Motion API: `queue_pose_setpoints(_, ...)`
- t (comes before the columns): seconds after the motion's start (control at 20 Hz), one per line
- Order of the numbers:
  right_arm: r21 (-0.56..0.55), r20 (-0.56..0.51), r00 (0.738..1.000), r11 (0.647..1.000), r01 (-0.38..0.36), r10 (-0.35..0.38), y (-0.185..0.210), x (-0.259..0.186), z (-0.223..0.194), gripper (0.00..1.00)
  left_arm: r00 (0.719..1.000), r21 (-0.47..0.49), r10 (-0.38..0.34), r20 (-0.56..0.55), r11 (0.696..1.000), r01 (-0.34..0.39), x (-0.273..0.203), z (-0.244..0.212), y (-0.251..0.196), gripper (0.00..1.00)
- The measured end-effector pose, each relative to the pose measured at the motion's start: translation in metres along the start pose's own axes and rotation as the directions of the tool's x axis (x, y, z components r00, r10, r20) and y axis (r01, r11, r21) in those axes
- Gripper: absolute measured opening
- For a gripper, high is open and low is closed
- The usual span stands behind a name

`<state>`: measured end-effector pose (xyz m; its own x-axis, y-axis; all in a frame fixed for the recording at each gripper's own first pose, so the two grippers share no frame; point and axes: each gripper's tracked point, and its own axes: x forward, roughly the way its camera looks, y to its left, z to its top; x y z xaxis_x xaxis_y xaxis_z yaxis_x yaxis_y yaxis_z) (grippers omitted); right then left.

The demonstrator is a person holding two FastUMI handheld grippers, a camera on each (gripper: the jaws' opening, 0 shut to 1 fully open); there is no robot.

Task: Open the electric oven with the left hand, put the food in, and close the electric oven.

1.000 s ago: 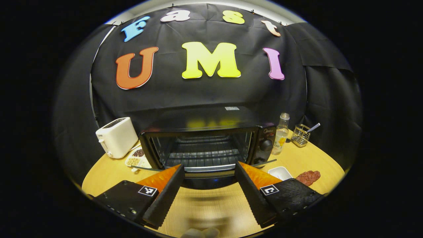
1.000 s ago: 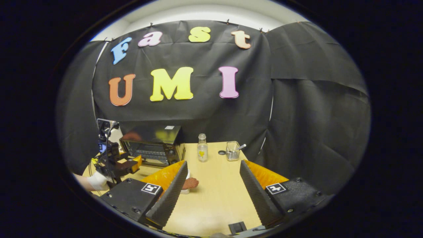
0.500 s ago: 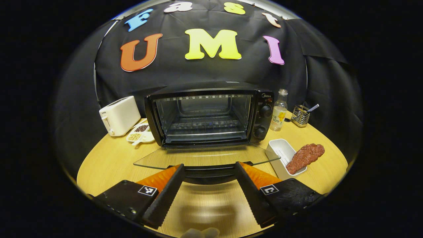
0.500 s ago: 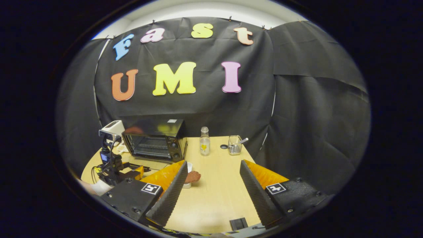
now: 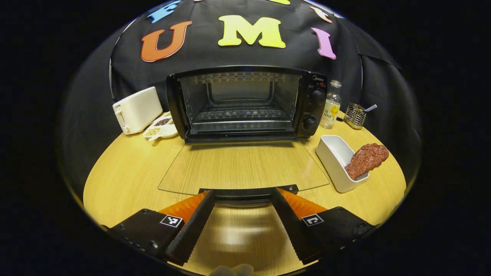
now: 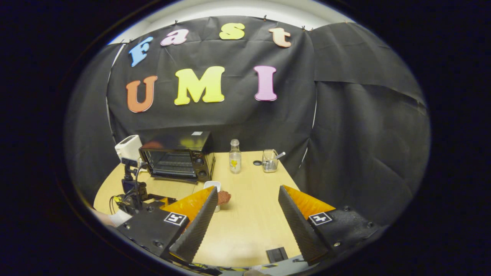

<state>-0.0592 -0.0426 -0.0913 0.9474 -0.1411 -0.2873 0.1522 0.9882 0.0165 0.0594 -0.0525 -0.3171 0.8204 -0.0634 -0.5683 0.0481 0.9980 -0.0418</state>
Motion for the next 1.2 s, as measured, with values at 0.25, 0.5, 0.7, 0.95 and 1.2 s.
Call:
queue_pose_setpoints(0.25, 0.003, -0.02, 1.0, 1.0, -0.005, 0.005, 0.007, 0.003, -0.008, 1.0, 1.0, 0.01, 0.002, -0.002, 1.0, -0.002, 0.001, -0.001, 0.0, 0.97)
queue_pose_setpoints(0.5, 0.009, -0.034, 0.999, 1.0, -0.015, 0.015, 0.017, 0.005, -0.015, 1.0, 1.0, 0.015, -0.001, -0.014, 1.0, 0.001, 0.002, -0.002, 0.0, 0.97)
queue_pose_setpoints(0.7, 0.012, -0.041, 0.999, 0.999, -0.032, 0.033, 0.025, 0.011, -0.02, 1.0, 0.999, 0.009, -0.025, 0.021, 1.0, 0.025, -0.003, 0.006, 0.0, 0.97)
queue_pose_setpoints(0.95, 0.041, -0.091, 0.988, 0.992, -0.122, 0.125, 0.033, 0.051, -0.04, 1.0, 0.994, 0.025, 0.001, 0.111, 1.0, -0.004, -0.029, 0.03, 0.031, 0.97)
queue_pose_setpoints(1.2, 0.134, -0.249, 0.921, 0.952, -0.274, 0.3, 0.051, 0.124, -0.079, 1.0, 0.981, 0.014, 0.048, 0.186, 0.999, -0.051, -0.078, 0.05, 0.06, 0.97)
